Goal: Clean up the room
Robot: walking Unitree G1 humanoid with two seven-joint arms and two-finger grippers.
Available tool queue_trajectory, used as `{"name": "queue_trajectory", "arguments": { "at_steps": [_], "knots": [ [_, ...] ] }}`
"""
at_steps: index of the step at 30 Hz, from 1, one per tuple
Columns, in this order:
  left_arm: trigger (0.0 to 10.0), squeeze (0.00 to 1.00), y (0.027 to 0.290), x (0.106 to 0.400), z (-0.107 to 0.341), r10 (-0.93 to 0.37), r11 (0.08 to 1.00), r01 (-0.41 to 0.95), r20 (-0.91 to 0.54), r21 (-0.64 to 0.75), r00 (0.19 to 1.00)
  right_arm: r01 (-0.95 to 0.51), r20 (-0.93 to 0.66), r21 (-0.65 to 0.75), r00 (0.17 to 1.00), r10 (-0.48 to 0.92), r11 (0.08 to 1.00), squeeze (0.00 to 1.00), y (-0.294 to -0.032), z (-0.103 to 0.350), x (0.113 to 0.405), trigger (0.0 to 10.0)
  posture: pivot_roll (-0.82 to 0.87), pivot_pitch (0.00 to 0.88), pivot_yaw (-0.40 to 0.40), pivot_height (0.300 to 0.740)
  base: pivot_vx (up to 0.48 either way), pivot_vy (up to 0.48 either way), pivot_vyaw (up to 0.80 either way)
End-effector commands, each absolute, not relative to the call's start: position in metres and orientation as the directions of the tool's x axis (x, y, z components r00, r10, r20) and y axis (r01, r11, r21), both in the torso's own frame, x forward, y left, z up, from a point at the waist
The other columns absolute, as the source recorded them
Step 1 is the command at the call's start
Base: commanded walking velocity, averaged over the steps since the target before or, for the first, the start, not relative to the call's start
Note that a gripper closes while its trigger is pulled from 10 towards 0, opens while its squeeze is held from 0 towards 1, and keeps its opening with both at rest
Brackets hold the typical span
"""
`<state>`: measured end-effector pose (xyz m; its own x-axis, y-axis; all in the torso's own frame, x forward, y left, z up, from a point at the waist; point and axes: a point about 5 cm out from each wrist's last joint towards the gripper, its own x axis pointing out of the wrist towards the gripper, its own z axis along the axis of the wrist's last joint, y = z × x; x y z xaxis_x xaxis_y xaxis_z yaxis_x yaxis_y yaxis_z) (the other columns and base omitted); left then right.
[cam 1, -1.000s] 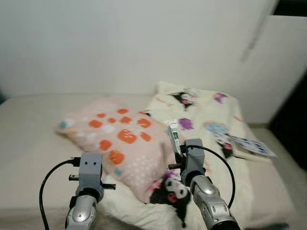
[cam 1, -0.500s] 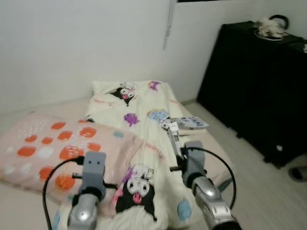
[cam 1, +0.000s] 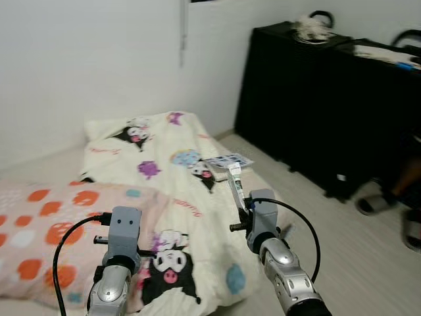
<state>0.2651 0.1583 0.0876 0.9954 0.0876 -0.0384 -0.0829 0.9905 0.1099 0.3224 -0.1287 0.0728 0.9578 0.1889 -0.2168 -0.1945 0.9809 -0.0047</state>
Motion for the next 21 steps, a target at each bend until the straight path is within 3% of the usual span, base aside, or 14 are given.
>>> {"name": "queue_trajectory", "arguments": {
  "at_steps": [1,21],
  "knots": [
    [10.0,0.0,0.159,0.2626,0.084,0.09,0.99,-0.085,-0.048,0.112,0.995,-0.196,-0.229,-0.012,0.955,0.188,0.981,0.0,-0.1272,0.0688,0.3206,10.0,-0.03,0.122,-0.034,0.74,0.0,0.0,-0.8],
    [10.0,0.0,0.1633,0.259,0.0804,0.101,0.989,-0.096,-0.037,0.11,0.994,-0.192,-0.239,-0.045,0.955,0.176,0.98,0.0,-0.1296,0.064,0.3193,10.0,-0.03,0.12,-0.035,0.74,0.0,0.0,-0.8]
  ]
}}
